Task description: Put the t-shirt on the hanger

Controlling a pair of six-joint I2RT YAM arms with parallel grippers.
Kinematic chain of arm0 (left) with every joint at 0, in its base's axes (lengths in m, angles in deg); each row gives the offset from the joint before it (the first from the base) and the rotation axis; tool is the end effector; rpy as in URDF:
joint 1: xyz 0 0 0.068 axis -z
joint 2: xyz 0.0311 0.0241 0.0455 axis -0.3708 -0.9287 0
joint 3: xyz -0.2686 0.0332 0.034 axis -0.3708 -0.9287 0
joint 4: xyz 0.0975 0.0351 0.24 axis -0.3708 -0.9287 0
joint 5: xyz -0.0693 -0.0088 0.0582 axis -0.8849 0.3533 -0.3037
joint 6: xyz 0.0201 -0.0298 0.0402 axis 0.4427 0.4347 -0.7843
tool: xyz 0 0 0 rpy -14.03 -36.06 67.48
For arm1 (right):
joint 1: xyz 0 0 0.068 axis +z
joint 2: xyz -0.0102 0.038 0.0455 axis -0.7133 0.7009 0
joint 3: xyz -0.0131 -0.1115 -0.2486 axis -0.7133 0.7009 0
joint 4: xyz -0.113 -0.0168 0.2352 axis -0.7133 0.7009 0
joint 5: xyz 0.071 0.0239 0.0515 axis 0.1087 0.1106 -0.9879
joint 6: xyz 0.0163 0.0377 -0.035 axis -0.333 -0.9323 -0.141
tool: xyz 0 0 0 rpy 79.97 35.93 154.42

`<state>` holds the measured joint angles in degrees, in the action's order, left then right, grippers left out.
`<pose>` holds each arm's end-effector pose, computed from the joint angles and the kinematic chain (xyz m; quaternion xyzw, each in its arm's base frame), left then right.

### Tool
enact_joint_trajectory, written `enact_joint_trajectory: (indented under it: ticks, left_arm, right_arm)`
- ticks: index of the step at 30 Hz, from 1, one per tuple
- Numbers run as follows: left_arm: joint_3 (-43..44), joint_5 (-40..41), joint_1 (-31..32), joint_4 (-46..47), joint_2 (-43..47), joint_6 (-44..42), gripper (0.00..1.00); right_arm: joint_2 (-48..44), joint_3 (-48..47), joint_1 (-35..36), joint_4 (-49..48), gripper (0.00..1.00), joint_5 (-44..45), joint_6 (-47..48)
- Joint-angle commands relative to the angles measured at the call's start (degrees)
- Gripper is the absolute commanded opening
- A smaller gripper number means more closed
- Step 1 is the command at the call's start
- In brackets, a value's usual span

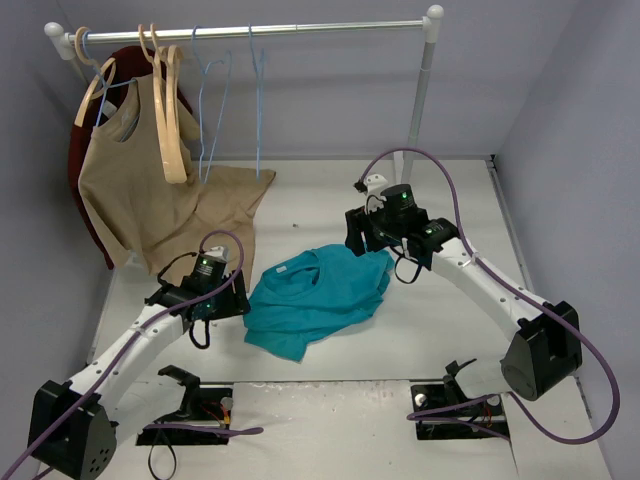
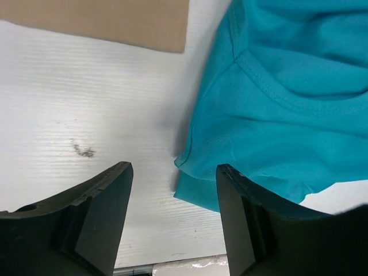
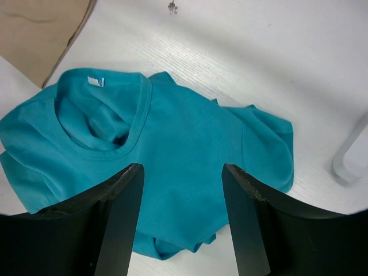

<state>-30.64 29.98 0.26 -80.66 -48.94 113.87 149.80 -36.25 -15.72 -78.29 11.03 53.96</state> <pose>0.1753 -0.0740 0.2134 -0.0921 0.9419 -0.1861 0.2639 0.2744 0.1667 0.3144 -0.2529 0.8073 0.2457 0.4732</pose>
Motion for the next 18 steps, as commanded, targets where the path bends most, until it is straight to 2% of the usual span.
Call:
enact_joint_trajectory:
  ticks: [1, 10, 14, 18]
  left_arm:
    - [5.2, 5.8, 0.0, -2.8, 3.9, 3.1, 0.59]
    - [11.0, 10.4, 0.0, -7.7, 6.9, 8.4, 0.61]
    - [11.9, 9.5, 0.0, -7.5, 7.2, 9.7, 0.61]
    - [15.3, 9.6, 0.0, -8.4, 8.0, 8.0, 0.61]
  right_arm:
    - [-2.5, -4.0, 0.5, -2.8, 0.58, -0.1, 1.2]
    - [-8.0, -12.1, 1.3, -4.2, 0.59, 5.9, -0.2]
    - [-8.2, -16.7, 1.3, -5.6, 0.66, 5.4, -2.4]
    - [-8.5, -16.0, 1.3, -5.6, 0.69, 5.2, -3.0]
